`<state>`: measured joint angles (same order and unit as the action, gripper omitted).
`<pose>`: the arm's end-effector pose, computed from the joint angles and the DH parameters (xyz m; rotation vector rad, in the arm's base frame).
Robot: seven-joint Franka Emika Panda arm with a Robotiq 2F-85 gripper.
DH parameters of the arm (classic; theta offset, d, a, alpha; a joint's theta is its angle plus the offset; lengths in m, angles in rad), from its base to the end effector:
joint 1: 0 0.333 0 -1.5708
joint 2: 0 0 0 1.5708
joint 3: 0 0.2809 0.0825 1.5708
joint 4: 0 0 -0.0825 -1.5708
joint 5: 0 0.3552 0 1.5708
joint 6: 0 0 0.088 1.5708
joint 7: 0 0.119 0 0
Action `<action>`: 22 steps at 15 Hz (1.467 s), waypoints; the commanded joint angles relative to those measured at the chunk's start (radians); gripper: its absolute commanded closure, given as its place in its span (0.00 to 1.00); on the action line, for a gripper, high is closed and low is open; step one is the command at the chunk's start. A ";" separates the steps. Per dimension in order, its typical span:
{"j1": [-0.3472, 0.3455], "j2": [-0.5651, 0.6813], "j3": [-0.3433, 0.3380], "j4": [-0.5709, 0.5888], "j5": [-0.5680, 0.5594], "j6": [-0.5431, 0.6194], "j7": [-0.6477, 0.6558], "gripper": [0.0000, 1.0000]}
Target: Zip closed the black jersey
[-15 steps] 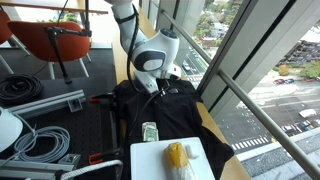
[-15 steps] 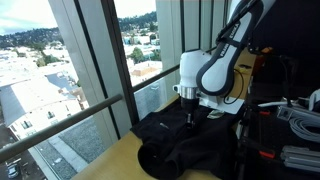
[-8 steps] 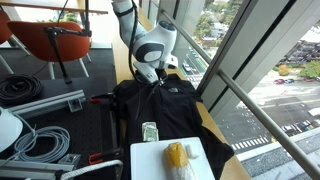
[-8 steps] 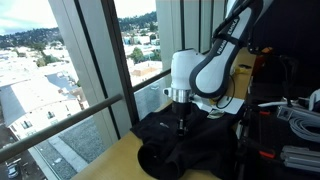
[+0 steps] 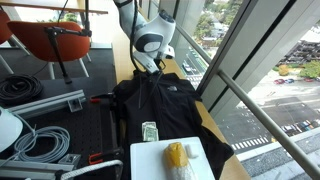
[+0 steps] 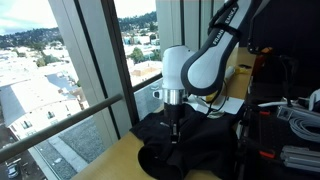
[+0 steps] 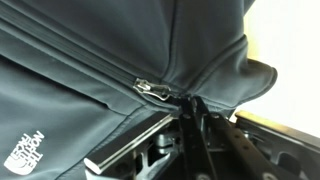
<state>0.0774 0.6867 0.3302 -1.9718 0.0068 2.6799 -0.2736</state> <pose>0.5297 0.2315 0.1246 -2.7990 -0.8644 -0.0603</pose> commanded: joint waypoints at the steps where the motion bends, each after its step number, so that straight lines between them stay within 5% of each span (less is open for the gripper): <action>1: -0.012 0.025 0.069 0.056 0.056 -0.058 -0.051 0.98; 22: 0.026 0.080 0.132 0.122 0.061 -0.054 -0.118 0.98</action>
<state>0.0907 0.7438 0.4442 -1.8879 0.0485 2.6431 -0.3673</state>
